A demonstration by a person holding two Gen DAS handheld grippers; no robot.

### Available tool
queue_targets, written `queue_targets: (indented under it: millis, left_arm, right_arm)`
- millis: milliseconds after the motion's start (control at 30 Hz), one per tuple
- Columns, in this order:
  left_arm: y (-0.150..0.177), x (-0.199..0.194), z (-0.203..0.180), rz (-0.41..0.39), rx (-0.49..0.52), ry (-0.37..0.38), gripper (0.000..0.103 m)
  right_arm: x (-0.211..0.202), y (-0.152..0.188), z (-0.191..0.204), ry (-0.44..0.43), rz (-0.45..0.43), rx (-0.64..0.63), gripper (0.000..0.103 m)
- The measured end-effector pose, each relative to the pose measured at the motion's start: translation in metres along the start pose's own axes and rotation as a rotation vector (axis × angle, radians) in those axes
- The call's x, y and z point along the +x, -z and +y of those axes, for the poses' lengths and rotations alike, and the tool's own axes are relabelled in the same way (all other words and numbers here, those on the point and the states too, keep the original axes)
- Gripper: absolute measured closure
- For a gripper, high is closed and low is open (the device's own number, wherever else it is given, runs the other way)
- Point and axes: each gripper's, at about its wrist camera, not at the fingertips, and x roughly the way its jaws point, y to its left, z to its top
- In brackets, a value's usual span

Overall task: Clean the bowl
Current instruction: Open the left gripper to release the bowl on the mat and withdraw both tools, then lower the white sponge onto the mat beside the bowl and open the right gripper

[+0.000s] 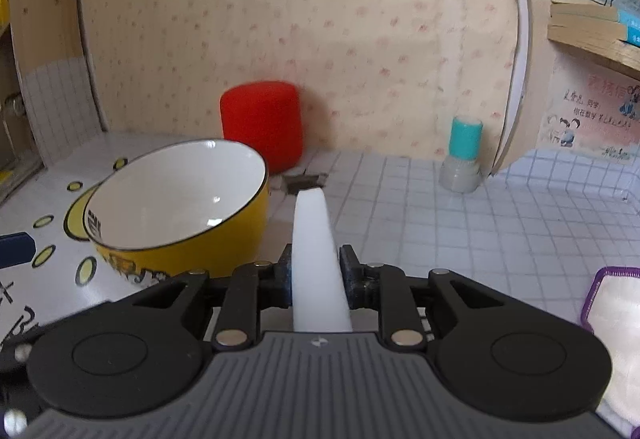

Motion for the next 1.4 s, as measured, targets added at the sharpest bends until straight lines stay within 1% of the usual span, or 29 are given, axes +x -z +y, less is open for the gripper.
queue_targets:
  millis: [33,100,300,400,467,500,533,667,800,867,1000,1167,1300,1400]
  left_arm:
    - [0.002,-0.001,0.0,0.004,-0.003,0.004,0.001]
    - [0.004,-0.003,0.001,0.006,-0.005,0.009,0.001]
    - [0.01,-0.003,0.004,0.035,-0.013,0.018,0.001]
    - [0.012,-0.003,0.004,0.043,-0.017,0.021,0.001]
    - [0.012,-0.003,0.004,0.048,-0.018,0.02,0.001]
    - [0.012,-0.002,0.004,0.056,-0.015,0.023,0.001]
    - [0.013,-0.003,0.004,0.058,-0.013,0.024,0.001]
    - [0.014,-0.005,0.002,0.055,0.003,0.013,0.001]
    - [0.015,-0.008,-0.002,0.051,0.033,-0.001,0.001]
    - [0.015,-0.009,-0.004,0.052,0.041,-0.007,0.001]
    - [0.016,-0.011,-0.007,0.07,0.051,-0.019,0.001]
    - [0.015,-0.013,-0.01,0.105,0.054,-0.027,0.001]
    - [0.016,-0.016,-0.011,0.128,0.045,-0.016,0.001]
    - [0.016,-0.018,-0.012,0.138,0.041,-0.021,0.001]
  right_arm:
    - [-0.001,0.001,0.001,0.001,0.003,0.0,0.052]
    - [-0.003,0.002,0.001,0.004,0.002,0.006,0.043]
    - [-0.012,0.007,0.001,0.0,-0.012,0.013,0.042]
    - [-0.018,0.009,0.003,-0.008,-0.018,-0.003,0.04]
    - [-0.023,0.012,0.005,0.011,-0.028,-0.011,0.031]
    - [-0.024,0.012,0.005,0.016,-0.033,-0.013,0.023]
    - [-0.028,0.014,0.006,0.023,-0.043,-0.015,0.021]
    - [-0.041,0.017,0.004,0.02,-0.057,-0.004,0.021]
    - [-0.055,0.02,0.001,0.053,-0.054,0.02,0.021]
    - [-0.064,0.023,-0.002,0.062,-0.058,0.04,0.019]
    - [-0.077,0.03,-0.007,0.095,-0.064,0.064,0.017]
    - [-0.086,0.037,-0.009,0.166,-0.042,0.1,0.017]
    - [-0.09,0.039,-0.013,0.184,-0.015,0.151,0.017]
    - [-0.089,0.042,-0.018,0.188,0.028,0.204,0.017]
